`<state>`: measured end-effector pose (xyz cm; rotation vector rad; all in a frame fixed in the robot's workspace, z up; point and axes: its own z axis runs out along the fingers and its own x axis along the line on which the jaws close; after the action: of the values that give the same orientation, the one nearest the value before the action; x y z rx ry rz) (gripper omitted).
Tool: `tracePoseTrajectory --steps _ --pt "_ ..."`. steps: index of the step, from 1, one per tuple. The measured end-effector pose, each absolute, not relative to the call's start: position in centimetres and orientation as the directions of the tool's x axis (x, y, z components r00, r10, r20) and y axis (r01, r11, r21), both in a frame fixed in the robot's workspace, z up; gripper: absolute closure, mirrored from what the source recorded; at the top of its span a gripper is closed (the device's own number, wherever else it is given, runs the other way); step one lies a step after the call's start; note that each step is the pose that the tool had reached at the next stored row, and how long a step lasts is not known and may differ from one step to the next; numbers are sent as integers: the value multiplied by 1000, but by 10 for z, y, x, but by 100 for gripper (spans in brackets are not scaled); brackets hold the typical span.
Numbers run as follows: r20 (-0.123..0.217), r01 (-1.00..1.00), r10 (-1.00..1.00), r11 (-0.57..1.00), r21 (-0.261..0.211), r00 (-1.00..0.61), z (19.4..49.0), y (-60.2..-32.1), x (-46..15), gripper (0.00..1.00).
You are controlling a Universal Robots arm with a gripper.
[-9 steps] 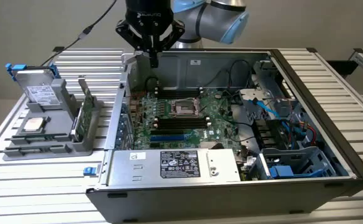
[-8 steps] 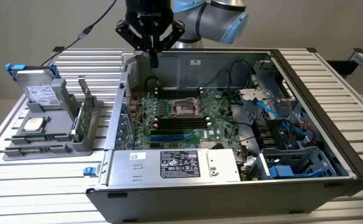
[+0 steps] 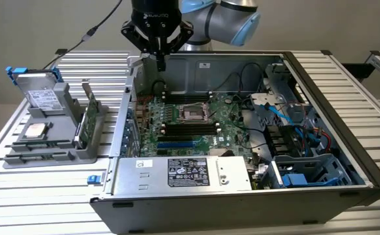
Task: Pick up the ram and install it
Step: 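Reach for the ram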
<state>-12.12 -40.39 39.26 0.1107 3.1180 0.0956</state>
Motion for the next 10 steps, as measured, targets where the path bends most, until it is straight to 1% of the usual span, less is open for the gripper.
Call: tracePoseTrajectory --steps 10 --pt "-18 70 71 996 63 -997 393 -404 -133 90"
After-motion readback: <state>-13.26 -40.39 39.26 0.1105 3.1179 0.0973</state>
